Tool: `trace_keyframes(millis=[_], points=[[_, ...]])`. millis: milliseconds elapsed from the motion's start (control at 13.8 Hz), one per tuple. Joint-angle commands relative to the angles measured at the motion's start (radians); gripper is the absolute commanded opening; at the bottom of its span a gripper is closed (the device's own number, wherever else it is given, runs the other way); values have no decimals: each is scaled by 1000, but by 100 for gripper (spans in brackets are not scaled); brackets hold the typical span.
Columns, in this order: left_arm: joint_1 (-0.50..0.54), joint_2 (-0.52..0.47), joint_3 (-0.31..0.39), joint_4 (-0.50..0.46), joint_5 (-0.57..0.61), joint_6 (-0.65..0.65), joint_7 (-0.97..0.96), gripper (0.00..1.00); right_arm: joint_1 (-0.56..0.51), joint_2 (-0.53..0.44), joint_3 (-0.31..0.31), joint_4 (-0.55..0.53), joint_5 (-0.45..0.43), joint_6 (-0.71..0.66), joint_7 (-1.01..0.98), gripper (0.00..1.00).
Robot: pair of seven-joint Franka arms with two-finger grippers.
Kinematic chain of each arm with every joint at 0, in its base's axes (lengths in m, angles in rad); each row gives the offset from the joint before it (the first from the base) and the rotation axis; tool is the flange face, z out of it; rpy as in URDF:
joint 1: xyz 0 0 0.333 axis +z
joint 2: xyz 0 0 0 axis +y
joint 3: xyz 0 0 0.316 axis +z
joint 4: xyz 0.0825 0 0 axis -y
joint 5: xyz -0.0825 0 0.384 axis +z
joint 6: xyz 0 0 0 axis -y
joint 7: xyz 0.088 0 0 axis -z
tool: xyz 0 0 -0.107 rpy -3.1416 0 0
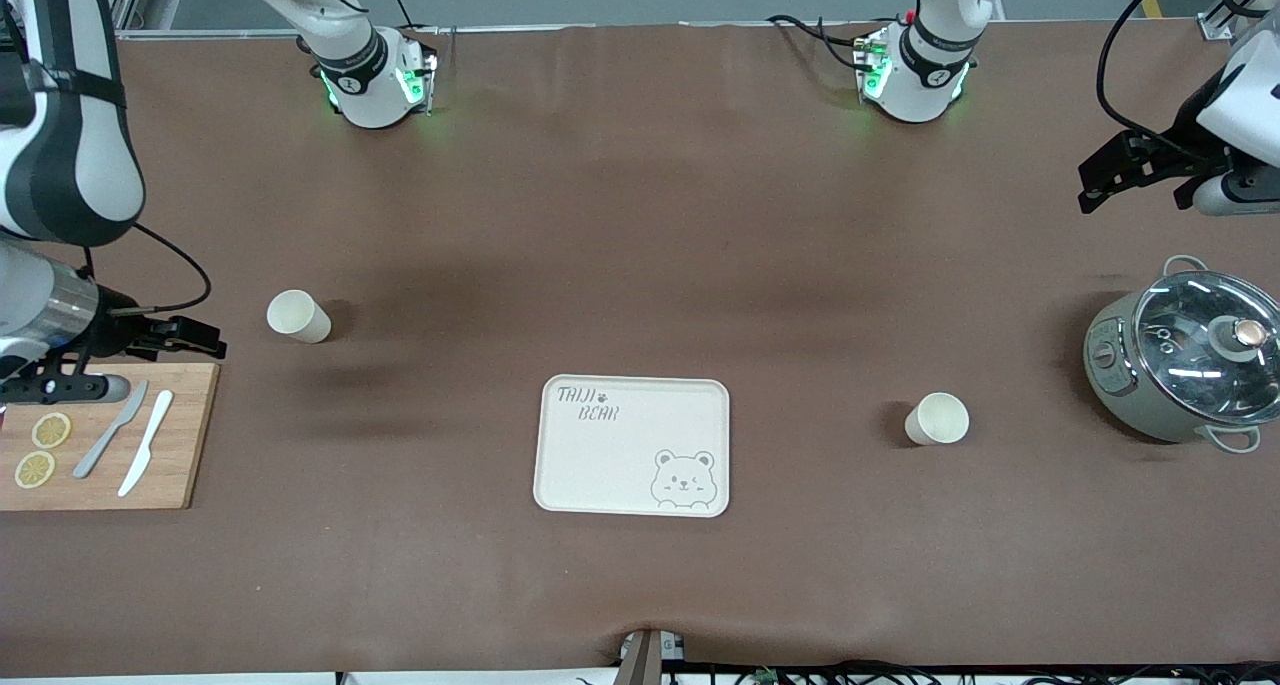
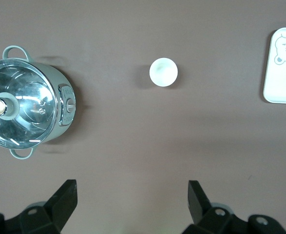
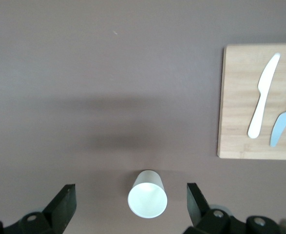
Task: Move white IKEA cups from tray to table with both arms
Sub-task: 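Open the right gripper and draw it back from the cup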
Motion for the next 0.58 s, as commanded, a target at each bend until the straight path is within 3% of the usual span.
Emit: trace_keyframes(millis=[0, 506], points=[[4, -6, -4, -6, -5, 6, 14, 100, 58, 15, -4, 215, -6, -184, 3, 100], [2, 0, -24, -4, -4, 6, 16, 100, 56, -191, -7, 236, -4, -461, 60, 100]])
